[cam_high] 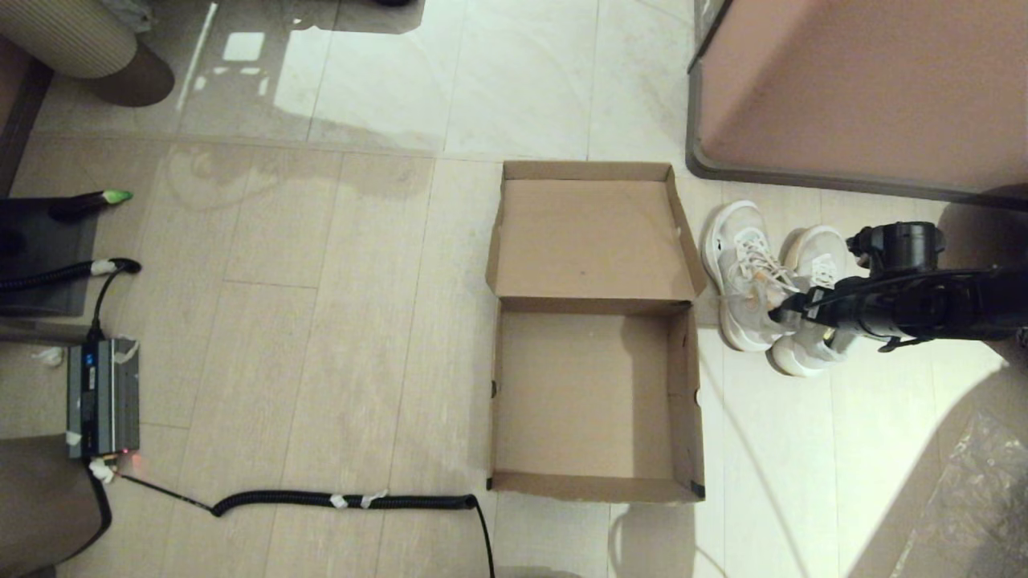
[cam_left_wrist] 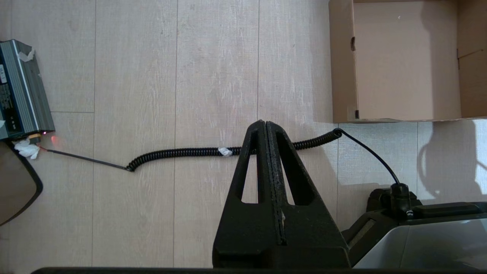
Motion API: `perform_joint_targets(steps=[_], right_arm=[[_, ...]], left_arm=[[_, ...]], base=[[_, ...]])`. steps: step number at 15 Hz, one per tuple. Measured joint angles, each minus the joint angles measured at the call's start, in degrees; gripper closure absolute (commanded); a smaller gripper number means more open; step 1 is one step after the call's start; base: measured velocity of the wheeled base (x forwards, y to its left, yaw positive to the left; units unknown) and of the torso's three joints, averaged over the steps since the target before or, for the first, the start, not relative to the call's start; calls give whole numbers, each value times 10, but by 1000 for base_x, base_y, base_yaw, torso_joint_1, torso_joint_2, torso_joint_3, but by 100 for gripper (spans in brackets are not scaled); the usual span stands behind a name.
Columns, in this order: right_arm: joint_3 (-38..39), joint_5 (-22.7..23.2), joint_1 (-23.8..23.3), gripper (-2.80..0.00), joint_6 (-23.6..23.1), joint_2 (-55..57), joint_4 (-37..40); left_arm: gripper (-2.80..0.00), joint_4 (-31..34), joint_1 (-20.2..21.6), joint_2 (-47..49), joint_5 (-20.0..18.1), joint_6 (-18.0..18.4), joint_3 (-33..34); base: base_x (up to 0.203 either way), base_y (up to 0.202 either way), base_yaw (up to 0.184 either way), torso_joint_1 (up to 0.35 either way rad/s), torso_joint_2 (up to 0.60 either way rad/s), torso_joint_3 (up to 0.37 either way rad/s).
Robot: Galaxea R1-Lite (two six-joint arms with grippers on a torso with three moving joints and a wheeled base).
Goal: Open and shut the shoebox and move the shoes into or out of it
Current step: Put the shoes into the shoe box
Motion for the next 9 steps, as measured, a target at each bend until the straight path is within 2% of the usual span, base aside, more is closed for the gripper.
perform_joint_targets(steps=[5,6,9], right_arm=[[-74,-2,-1,-280,-2,56,21],[-88,-4,-1,0,-4,65,25],[-129,-6,-1,0,-14,94,35]], left_arm=[[0,0,0,0,0,0,0],[0,0,0,0,0,0,0],[0,0,0,0,0,0,0]], base=[[0,0,0,0,0,0],[0,0,0,0,0,0],[0,0,0,0,0,0]])
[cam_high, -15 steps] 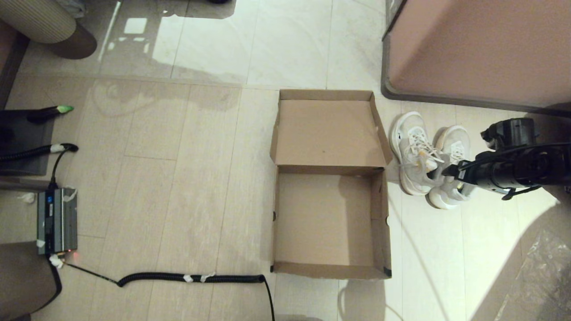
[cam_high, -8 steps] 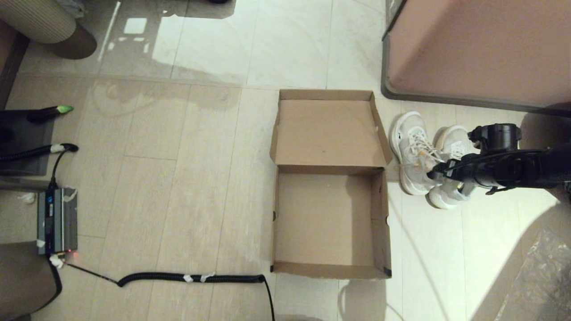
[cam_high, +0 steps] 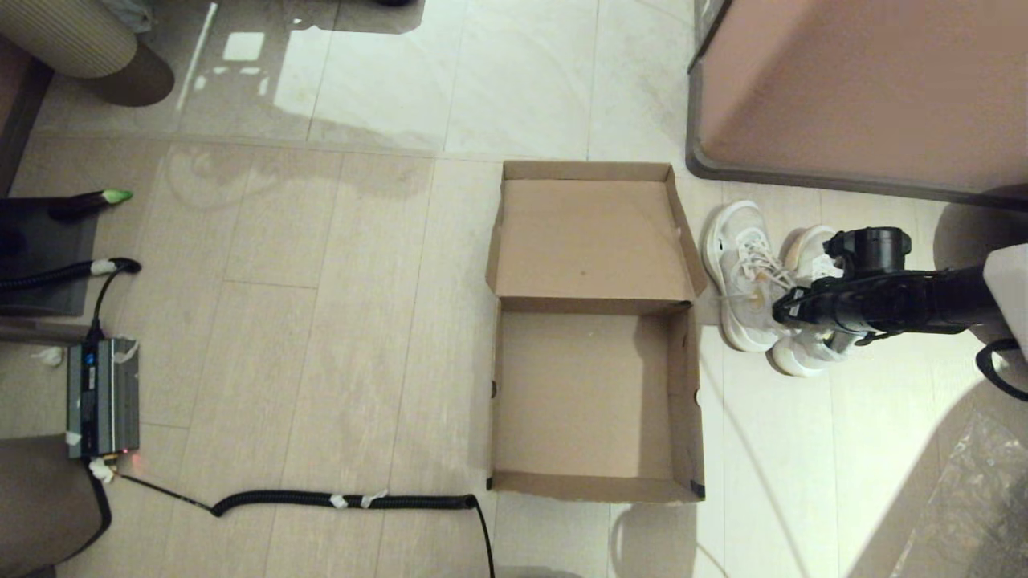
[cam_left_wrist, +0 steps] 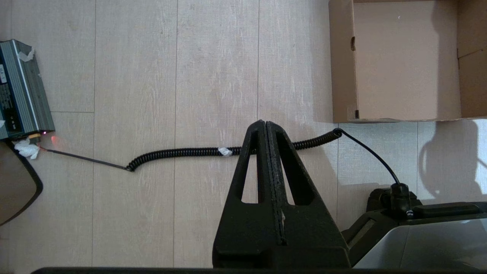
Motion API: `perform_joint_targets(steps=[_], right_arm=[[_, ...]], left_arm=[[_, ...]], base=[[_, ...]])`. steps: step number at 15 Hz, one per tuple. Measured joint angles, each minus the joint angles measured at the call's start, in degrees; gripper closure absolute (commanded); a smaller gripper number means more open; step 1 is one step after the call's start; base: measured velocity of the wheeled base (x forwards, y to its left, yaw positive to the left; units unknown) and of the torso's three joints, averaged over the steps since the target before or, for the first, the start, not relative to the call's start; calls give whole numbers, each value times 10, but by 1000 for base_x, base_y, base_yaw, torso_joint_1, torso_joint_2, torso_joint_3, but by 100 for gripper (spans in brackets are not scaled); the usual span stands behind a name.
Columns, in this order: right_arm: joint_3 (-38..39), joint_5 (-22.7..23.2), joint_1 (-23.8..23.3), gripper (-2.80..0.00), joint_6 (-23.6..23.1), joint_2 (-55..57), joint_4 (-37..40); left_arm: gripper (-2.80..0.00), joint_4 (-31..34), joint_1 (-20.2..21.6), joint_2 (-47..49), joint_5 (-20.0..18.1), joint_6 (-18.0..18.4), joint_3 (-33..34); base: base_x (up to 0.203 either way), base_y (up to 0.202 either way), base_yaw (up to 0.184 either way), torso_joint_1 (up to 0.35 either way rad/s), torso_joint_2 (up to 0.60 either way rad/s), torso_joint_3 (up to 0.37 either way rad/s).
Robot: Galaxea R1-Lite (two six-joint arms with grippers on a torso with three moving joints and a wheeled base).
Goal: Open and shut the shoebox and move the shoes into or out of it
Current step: Put the shoes into the shoe box
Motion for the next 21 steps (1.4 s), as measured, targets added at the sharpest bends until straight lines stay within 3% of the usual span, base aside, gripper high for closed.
perform_joint_targets(steps=[4,14,21], right_arm=[[-51,0,0,0,-4,40,20],[-46,8,0,0,0,58,26],[11,43,-22,0,-20,-81,167]], left_arm=[[0,0,0,0,0,0,0],[0,0,0,0,0,0,0],[0,0,0,0,0,0,0]], base=[[0,0,0,0,0,0],[0,0,0,0,0,0],[0,0,0,0,0,0]])
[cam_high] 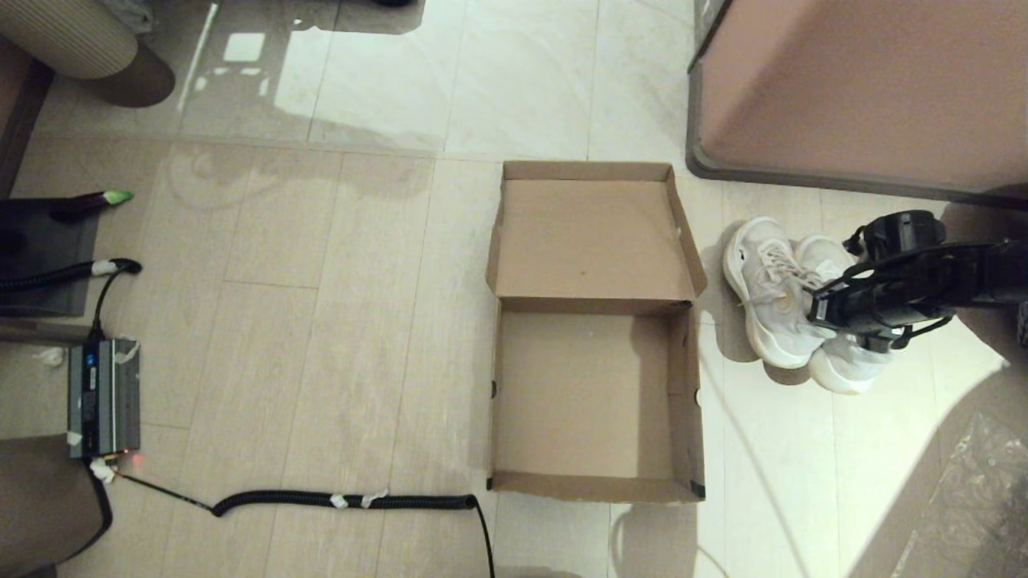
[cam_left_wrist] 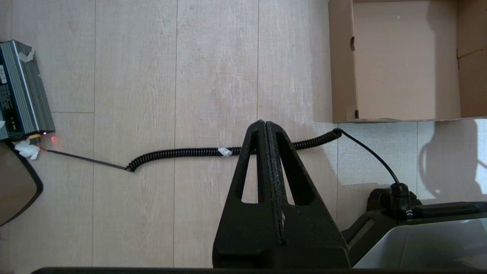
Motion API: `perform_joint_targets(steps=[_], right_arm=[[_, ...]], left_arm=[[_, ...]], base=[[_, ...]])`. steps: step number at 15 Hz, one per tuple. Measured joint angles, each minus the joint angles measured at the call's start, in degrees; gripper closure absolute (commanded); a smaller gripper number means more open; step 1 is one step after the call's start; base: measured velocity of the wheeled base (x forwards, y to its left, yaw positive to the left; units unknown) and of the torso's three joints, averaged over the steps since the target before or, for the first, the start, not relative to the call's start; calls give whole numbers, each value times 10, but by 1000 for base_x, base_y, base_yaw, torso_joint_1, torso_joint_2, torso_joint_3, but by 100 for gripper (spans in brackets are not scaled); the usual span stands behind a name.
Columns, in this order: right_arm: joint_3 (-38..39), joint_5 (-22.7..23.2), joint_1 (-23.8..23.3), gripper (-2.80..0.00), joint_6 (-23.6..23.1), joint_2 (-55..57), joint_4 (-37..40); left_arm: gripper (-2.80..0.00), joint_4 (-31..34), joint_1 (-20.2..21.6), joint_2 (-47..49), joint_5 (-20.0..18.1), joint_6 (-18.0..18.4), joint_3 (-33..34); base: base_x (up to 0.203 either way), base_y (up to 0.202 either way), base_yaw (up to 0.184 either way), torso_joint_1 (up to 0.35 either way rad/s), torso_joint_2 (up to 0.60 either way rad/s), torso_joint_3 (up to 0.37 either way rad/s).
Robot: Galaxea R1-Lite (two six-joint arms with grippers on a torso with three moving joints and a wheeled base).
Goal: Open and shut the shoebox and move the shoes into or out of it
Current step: Put the shoes into the shoe box
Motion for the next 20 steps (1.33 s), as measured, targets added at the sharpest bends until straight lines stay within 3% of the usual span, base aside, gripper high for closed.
perform_joint_targets(steps=[7,11,16,20], right_arm=[[183,53,-6,0,-4,-232,56],[262,109,18,0,-3,-378,141],[376,125,142,0,5,-496,172],[419,124,263,0,18,-530,172]], left_arm=[[0,0,0,0,0,0,0],[0,0,0,0,0,0,0],[0,0,0,0,0,0,0],[0,0,0,0,0,0,0]], base=[[0,0,0,0,0,0],[0,0,0,0,0,0],[0,0,0,0,0,0],[0,0,0,0,0,0]])
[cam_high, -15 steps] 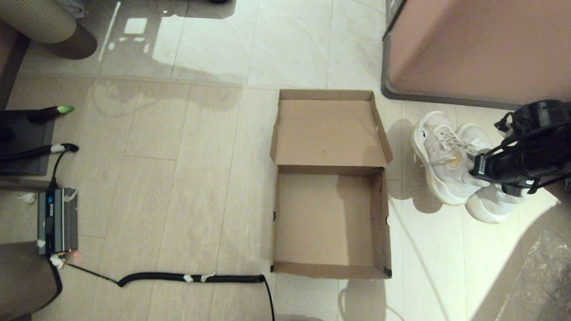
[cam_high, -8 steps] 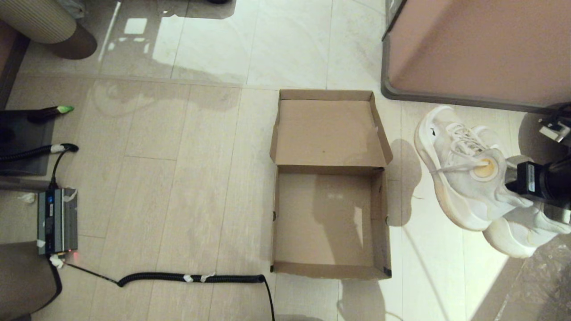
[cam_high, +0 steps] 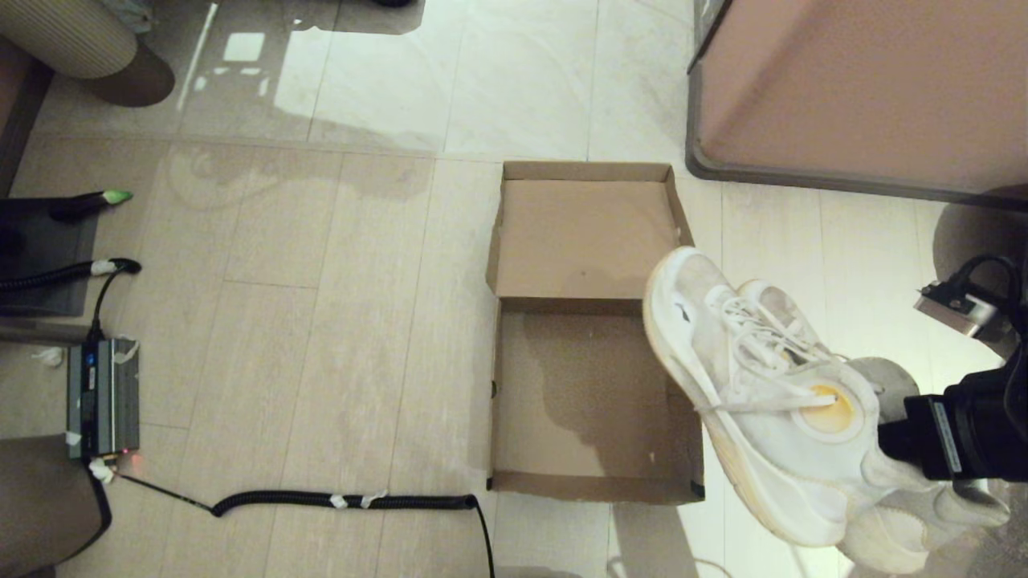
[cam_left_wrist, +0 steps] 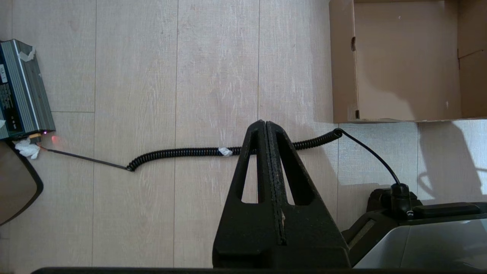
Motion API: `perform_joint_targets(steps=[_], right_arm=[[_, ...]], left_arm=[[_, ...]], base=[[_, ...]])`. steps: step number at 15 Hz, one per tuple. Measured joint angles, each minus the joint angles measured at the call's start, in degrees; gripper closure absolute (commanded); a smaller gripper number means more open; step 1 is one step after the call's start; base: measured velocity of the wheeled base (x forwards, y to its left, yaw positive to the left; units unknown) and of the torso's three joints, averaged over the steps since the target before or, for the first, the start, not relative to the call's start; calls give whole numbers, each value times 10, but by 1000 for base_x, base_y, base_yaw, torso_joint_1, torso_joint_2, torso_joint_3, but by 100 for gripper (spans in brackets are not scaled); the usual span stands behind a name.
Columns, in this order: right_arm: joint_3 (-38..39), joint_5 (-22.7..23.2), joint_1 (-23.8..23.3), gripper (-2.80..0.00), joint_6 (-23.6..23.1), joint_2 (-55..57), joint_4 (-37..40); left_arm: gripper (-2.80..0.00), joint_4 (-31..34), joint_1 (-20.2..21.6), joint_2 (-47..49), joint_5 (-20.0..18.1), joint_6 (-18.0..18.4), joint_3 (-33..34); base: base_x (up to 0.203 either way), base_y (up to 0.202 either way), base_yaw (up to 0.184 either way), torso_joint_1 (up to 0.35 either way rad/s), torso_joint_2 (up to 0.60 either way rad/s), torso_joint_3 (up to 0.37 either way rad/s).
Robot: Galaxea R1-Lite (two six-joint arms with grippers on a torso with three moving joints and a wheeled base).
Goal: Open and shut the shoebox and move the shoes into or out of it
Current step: Put the shoes into the shoe box
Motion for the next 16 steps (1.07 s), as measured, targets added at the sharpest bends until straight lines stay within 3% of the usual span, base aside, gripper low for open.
perform_joint_targets(steps=[4,16], right_arm=[[40,-6,95,0,9,20,-43],[41,-118,155,0,15,301,-374]], left_arm=[[0,0,0,0,0,0,0],[0,0,0,0,0,0,0]], base=[[0,0,0,0,0,0],[0,0,0,0,0,0]])
